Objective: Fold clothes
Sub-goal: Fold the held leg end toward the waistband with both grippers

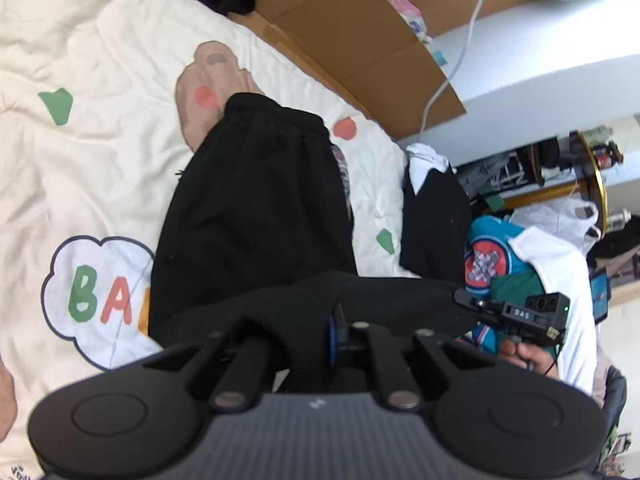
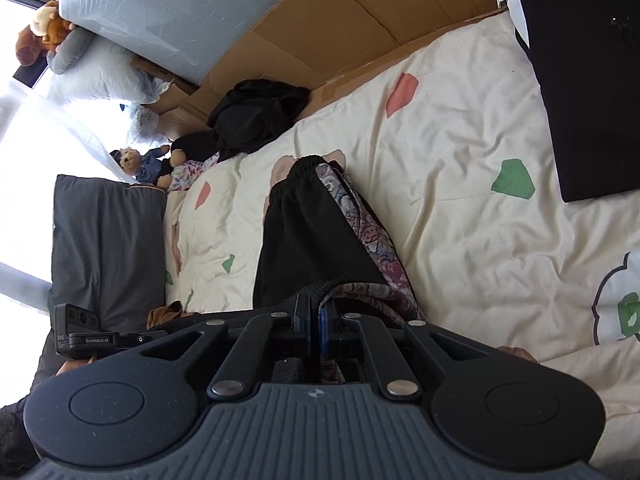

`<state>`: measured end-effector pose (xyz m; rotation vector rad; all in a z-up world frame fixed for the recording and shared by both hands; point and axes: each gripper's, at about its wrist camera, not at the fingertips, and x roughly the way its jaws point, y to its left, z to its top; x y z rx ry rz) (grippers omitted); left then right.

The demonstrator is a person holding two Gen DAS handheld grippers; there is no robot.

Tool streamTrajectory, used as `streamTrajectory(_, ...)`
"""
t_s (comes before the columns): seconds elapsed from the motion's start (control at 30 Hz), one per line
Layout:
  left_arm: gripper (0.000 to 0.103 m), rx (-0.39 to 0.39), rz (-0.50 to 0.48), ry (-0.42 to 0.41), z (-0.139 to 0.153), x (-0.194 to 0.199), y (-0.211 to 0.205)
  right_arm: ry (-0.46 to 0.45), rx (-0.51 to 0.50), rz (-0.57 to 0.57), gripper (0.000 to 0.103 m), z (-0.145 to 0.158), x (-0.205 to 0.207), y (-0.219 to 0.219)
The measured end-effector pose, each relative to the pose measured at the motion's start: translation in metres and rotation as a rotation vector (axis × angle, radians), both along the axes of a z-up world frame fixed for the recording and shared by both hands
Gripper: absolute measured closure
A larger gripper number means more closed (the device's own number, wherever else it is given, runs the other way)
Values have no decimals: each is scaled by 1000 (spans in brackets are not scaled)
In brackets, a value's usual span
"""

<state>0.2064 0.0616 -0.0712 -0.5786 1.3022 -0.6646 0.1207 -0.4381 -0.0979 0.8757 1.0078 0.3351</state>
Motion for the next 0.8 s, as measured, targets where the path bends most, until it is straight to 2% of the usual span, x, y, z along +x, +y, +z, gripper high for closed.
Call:
streamTrajectory(0.37,95,-27,97,47,-51,32,20,63,11,4,98,-55,37,17)
streamTrajectory(0.8,94,-45,171,80,-101,78,13,70,23,-52,98,-75,90,10)
